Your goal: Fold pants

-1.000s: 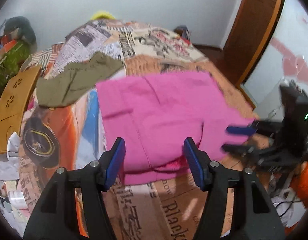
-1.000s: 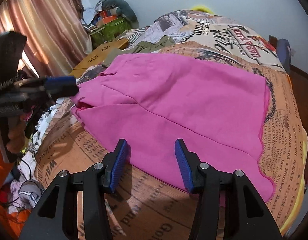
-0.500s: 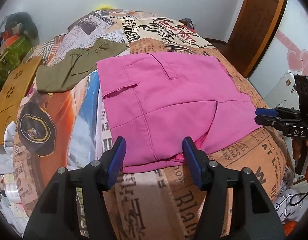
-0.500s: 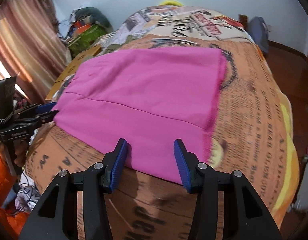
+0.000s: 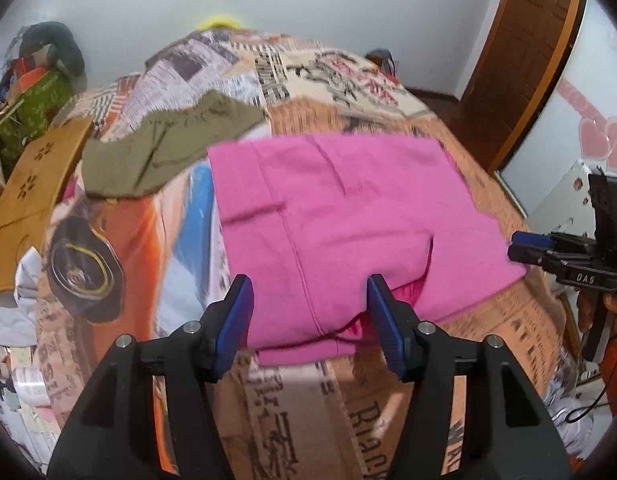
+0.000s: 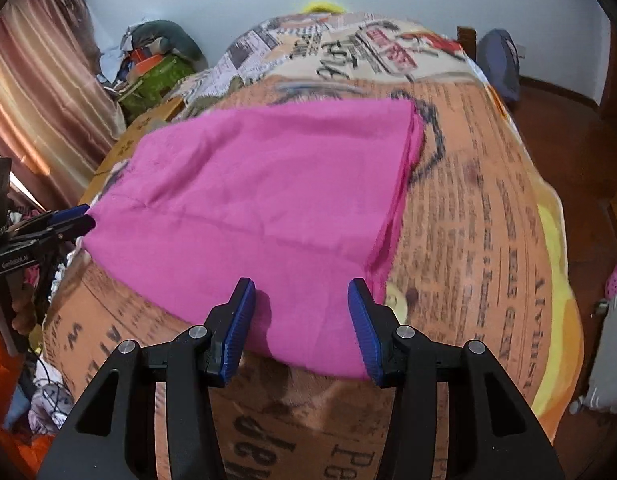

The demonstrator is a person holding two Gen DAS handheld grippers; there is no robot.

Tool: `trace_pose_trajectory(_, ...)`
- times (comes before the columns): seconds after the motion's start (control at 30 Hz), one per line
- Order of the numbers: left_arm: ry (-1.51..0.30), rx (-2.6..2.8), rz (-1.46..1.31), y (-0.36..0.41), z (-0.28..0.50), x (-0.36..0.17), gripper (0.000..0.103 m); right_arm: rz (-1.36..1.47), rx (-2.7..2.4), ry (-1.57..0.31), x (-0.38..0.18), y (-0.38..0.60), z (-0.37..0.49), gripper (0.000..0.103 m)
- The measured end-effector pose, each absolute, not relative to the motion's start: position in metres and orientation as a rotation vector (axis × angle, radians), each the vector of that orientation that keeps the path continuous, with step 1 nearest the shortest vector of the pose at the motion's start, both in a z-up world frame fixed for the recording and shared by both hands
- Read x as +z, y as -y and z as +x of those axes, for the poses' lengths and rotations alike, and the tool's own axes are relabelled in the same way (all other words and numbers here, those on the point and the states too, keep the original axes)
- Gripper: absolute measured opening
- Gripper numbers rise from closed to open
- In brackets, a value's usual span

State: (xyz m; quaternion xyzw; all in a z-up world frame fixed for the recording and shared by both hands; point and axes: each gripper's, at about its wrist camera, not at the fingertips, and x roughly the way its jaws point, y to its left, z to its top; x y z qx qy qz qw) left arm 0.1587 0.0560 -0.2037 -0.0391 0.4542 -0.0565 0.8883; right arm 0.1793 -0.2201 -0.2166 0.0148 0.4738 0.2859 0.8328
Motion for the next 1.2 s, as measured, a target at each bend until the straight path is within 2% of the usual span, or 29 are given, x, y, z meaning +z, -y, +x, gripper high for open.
trace_pose_trajectory(0.37,-0.846,-0.028,-0.088,-0.086,0.221,-0.158,0.059,0.007,0.609,-0.837,-0.176,0.203,0.227,0.046)
trace_pose_trajectory(0.83,-1.043,-0.020,-0.212,-0.131,0.316,-0.240,0.059,0.025,0.511,-0.910,-0.228,0.207,0.314,0.046)
trace_pose_trajectory(1.2,-1.067,-0.080,-0.248,-0.127,0.316,-0.267,0.059,0.066,0.463,-0.952,-0.259,0.210,0.351,0.046)
